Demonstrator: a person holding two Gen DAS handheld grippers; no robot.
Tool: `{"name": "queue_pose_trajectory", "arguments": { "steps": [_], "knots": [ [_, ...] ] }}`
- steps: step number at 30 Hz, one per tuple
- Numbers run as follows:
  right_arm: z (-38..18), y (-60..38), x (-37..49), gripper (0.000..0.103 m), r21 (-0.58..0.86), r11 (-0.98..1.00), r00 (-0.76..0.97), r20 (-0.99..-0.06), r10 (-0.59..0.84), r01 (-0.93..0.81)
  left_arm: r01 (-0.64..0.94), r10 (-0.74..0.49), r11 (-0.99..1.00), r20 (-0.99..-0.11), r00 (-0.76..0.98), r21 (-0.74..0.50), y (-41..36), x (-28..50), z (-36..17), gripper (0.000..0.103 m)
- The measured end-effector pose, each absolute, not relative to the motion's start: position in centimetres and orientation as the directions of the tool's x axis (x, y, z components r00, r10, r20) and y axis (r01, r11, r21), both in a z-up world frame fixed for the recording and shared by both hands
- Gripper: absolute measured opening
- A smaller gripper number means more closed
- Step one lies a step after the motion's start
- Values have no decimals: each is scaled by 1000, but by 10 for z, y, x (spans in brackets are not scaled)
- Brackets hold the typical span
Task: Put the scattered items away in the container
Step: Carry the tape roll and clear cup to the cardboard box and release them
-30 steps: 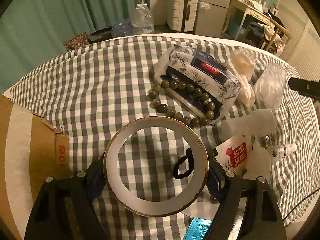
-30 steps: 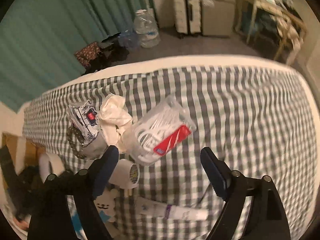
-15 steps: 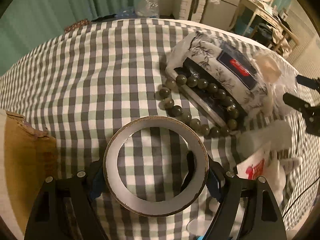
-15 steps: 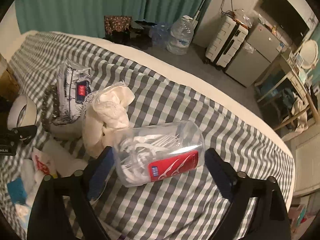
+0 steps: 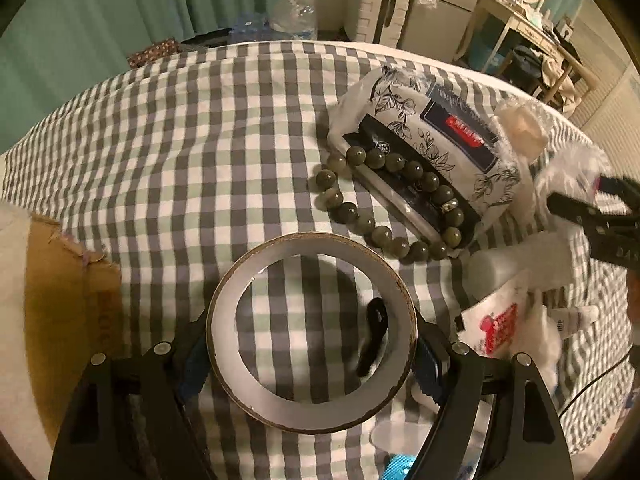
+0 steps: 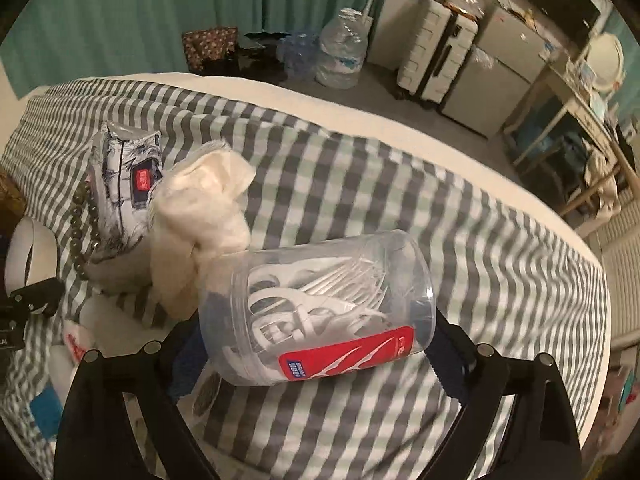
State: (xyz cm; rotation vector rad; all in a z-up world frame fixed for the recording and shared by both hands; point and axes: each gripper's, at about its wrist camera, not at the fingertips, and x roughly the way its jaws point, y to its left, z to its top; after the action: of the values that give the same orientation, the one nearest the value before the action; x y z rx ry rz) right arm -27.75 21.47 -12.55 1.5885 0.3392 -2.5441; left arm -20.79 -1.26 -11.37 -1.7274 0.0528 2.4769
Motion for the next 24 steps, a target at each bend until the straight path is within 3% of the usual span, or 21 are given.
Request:
{"name": "queue_pose_trajectory", "arguments": {
  "steps": [6, 10, 16, 24],
  "knots": [
    [-104, 230, -234, 93, -79, -991, -318, -947, 40, 112, -123, 107, -990, -925, -365, -67, -19, -183, -80, 83],
    [-81, 244, -202, 93, 48, -998, -245, -968, -54, 32, -166, 104, -985, -899, -425, -35, -19, -158, -40, 83],
    [-22, 236, -149, 93, 23, -999, -288, -957, -33, 38, -181, 129, -983, -850, -511, -40, -28, -120, 28, 83],
    [92, 185, -94, 93, 5, -998, -426, -904, -33, 67, -134, 68, -991, -760, -646, 25, -73, -65, 122, 83]
  ]
}}
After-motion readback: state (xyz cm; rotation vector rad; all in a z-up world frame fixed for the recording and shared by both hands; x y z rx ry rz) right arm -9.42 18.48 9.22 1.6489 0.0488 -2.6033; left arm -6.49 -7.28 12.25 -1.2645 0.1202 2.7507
